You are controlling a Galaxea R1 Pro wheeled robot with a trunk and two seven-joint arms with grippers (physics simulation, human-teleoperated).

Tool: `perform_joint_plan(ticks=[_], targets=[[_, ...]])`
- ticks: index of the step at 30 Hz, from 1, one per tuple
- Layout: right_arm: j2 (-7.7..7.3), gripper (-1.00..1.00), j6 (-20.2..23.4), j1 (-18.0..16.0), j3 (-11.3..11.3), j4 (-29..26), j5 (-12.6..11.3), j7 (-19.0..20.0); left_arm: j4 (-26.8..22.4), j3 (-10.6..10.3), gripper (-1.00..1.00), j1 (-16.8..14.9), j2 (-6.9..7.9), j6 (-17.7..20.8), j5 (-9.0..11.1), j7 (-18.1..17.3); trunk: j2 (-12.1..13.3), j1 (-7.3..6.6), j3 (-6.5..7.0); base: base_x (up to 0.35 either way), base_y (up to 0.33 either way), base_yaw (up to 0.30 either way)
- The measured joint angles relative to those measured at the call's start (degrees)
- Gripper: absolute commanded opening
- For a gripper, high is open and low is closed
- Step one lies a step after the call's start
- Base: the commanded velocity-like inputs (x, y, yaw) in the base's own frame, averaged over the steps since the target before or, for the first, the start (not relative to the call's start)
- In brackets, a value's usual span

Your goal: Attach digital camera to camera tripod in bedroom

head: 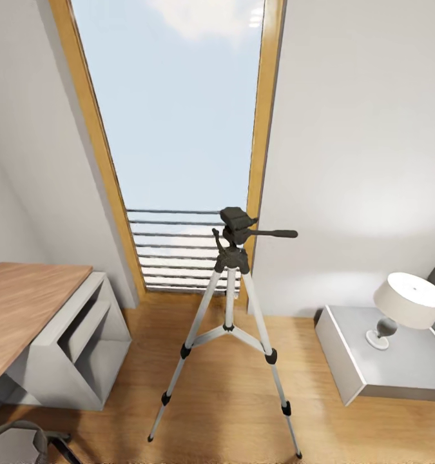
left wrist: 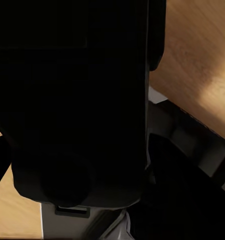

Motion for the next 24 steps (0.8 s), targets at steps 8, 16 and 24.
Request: perform_joint_plan(ticks=[8, 16, 24], targets=[[-0.03, 1.00, 0.0, 0.0, 0.0, 0.0, 0.0, 0.0, 0.0, -0.1, -1.00, 0.0, -0.12, -0.1, 0.4, 0.1, 0.0, 0.00, -0.74, 0.000, 0.000, 0.000], [-0.06, 1.00, 0.0, 0.0, 0.0, 0.0, 0.0, 0.0, 0.0, -0.2, -1.00, 0.0, -0.16, -0.1, 0.4, 0.0, 0.0, 0.00, -1.49, 0.000, 0.000, 0.000], [-0.07, 1.00, 0.0, 0.0, 0.0, 0.0, 0.0, 0.0, 0.0, -0.2, -1.00, 0.0, -0.16, -0.1, 0.4, 0.0, 0.0, 0.00, -2.23, 0.000, 0.000, 0.000]])
